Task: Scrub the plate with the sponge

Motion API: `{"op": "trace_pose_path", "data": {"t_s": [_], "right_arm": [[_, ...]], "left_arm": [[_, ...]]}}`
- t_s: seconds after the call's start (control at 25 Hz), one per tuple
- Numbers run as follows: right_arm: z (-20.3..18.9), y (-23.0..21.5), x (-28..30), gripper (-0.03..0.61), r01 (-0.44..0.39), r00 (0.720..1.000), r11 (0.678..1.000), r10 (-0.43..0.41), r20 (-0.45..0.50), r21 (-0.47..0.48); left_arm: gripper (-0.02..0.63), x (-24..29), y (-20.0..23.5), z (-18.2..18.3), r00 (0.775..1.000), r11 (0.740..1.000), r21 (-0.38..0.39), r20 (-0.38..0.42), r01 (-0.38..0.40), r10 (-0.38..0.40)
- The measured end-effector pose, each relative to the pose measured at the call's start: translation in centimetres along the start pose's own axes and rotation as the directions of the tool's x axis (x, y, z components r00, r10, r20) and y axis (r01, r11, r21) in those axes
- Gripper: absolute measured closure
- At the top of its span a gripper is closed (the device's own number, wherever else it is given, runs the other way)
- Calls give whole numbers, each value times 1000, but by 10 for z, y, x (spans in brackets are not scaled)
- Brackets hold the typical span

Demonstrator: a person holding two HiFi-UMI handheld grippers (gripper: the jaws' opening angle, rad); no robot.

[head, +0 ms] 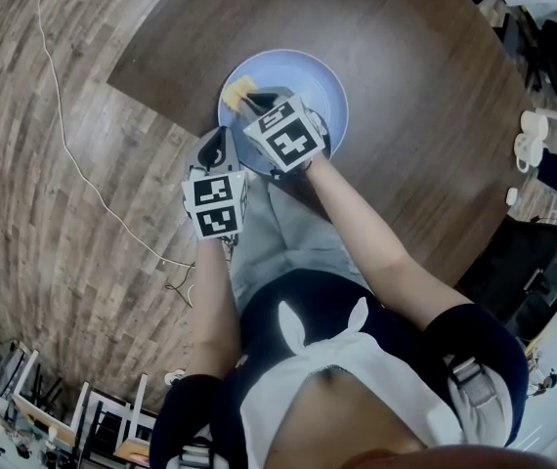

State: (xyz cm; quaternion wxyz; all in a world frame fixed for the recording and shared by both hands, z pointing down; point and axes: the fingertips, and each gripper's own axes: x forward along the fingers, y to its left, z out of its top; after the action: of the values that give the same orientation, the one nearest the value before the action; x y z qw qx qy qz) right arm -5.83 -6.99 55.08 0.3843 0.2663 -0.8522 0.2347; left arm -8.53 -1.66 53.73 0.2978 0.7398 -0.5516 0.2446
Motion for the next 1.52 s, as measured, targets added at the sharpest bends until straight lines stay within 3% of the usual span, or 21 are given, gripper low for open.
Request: {"op": "trace_pose_path", "data": {"t_s": [1.52], "right_arm": [[-18,-60,-22,552,147,988,981,-139,-68,126]], "left_arm": [[611,-2,-4,1,1000,1000,0,-12,8,-8]]}}
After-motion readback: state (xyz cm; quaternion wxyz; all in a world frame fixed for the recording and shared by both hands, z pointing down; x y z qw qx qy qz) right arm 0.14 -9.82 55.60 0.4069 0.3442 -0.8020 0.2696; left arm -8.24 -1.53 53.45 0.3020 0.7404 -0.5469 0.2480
